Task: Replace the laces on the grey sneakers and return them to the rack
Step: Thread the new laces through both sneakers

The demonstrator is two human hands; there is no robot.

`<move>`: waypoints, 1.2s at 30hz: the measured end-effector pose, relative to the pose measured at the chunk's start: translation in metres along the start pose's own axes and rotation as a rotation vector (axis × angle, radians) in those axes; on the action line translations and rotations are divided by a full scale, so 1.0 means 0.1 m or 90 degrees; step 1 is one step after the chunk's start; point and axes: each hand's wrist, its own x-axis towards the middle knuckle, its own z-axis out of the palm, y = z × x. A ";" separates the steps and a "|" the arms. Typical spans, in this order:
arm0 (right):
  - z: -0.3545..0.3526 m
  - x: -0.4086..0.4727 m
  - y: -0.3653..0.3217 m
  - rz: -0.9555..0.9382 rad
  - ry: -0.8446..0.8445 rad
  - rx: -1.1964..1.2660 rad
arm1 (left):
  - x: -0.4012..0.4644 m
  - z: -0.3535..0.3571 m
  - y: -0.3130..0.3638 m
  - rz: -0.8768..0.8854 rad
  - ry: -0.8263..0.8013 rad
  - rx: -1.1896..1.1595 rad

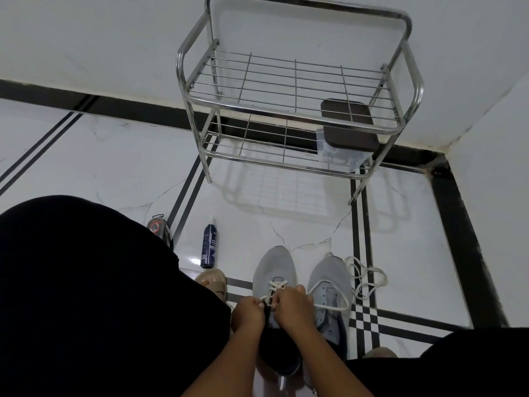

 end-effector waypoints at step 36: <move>-0.03 0.11 0.27 0.144 -0.001 0.103 | -0.11 -0.81 0.74 0.192 0.138 0.029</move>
